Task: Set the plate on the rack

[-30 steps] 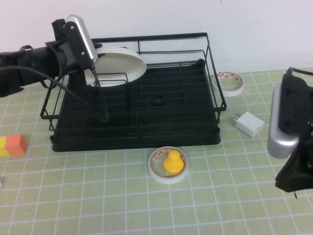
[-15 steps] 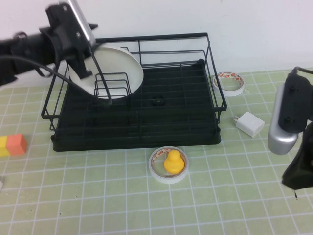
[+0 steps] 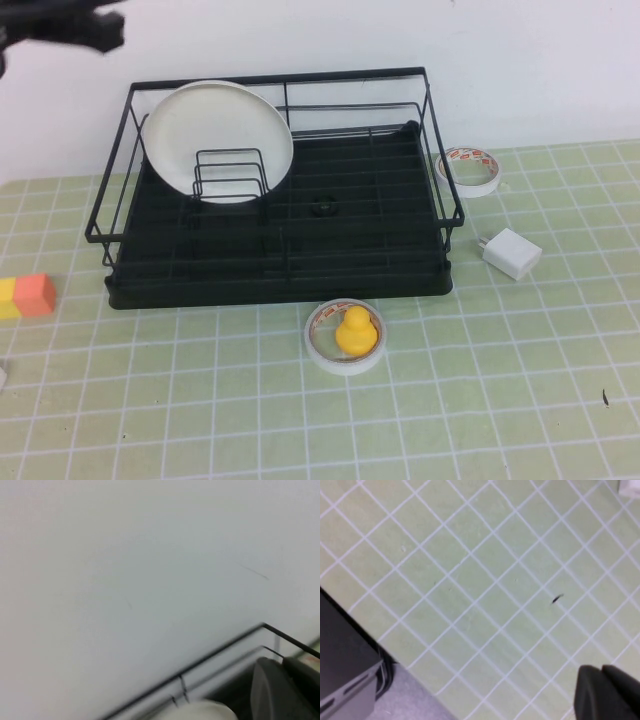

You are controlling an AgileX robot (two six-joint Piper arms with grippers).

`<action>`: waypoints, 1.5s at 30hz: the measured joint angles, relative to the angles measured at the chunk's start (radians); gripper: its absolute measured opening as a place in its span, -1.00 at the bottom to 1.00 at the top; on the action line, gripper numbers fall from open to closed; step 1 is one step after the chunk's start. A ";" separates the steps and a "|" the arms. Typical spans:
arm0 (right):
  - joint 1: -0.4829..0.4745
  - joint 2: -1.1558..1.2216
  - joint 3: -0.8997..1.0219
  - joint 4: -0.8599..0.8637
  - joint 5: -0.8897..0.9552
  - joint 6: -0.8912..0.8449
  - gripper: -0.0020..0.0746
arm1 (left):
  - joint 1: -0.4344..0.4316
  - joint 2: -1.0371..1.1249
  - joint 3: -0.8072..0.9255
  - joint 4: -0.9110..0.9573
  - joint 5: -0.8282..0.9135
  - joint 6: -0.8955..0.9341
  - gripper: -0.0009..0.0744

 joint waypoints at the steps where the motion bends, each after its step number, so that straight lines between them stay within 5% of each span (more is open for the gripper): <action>1: 0.000 -0.033 0.025 0.000 0.000 0.015 -0.94 | 0.000 -0.037 0.026 0.048 0.015 -0.060 -0.97; 10: 0.000 -0.367 0.369 0.023 -0.265 0.075 -0.94 | 0.000 -0.365 0.340 0.223 0.129 -0.456 -0.98; 23: 0.000 -0.628 0.741 0.163 -0.480 0.093 -0.94 | 0.000 -0.849 0.842 0.232 0.208 -0.527 -0.98; 31: 0.000 -0.630 0.746 0.194 -0.496 0.093 -0.94 | 0.000 -1.033 0.907 0.234 0.203 -0.527 -0.98; 45: 0.000 -0.630 0.746 0.195 -0.496 0.093 -0.94 | 0.000 -1.051 0.910 0.234 0.259 -0.527 -0.98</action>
